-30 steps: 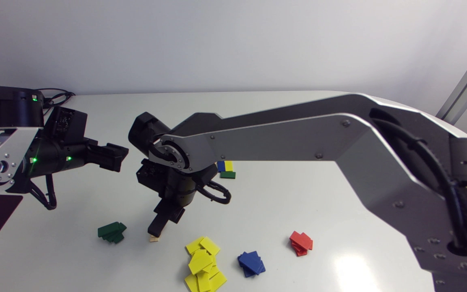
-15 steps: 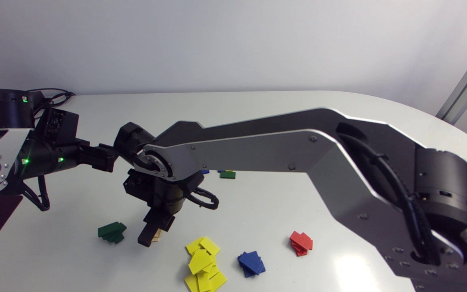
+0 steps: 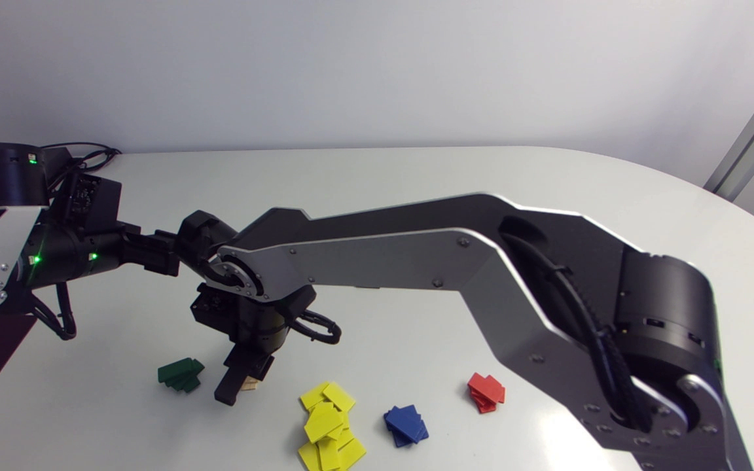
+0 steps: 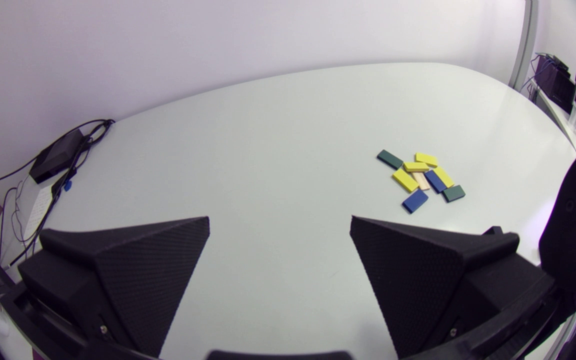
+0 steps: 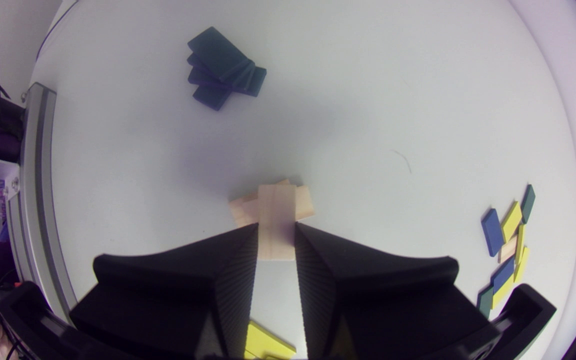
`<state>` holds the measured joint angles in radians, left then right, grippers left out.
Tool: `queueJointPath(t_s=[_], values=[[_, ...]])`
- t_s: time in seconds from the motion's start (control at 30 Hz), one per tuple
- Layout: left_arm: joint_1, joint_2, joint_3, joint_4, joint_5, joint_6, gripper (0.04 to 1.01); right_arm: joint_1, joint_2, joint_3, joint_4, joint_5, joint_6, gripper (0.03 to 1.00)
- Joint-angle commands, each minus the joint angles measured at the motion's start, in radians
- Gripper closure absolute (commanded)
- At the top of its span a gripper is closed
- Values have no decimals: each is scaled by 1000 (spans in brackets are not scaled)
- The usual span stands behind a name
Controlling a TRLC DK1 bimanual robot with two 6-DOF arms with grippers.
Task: Take domino bricks one by one from the mixed stack on the table and place each onto the existing stack of the same color.
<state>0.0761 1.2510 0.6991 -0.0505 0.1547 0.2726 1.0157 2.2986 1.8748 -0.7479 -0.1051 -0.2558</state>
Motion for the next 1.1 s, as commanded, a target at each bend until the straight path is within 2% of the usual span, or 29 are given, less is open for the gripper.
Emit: queueJointPath(t_s=[0.0, 0.77, 0.8, 0.87, 0.9, 1.03, 1.07], values=[[14, -13, -20, 8, 13, 19, 41, 9, 38, 32, -21, -4, -23, 887], [28, -12, -15, 6, 34, 30, 41, 20, 84, 80, -44, -4, -20, 877], [28, -10, -15, 6, 36, 30, 41, 20, 84, 81, -44, -4, -20, 864], [28, -10, -15, 6, 39, 30, 41, 20, 84, 81, -44, -4, -19, 698], [28, -10, -15, 6, 39, 31, 41, 18, 84, 83, -44, -4, -19, 646], [33, -9, -15, 5, 42, 33, 41, 17, 78, 84, -44, -4, -14, 620], [34, -10, -15, 6, 43, 33, 41, 17, 76, 84, -44, -4, -13, 562]])
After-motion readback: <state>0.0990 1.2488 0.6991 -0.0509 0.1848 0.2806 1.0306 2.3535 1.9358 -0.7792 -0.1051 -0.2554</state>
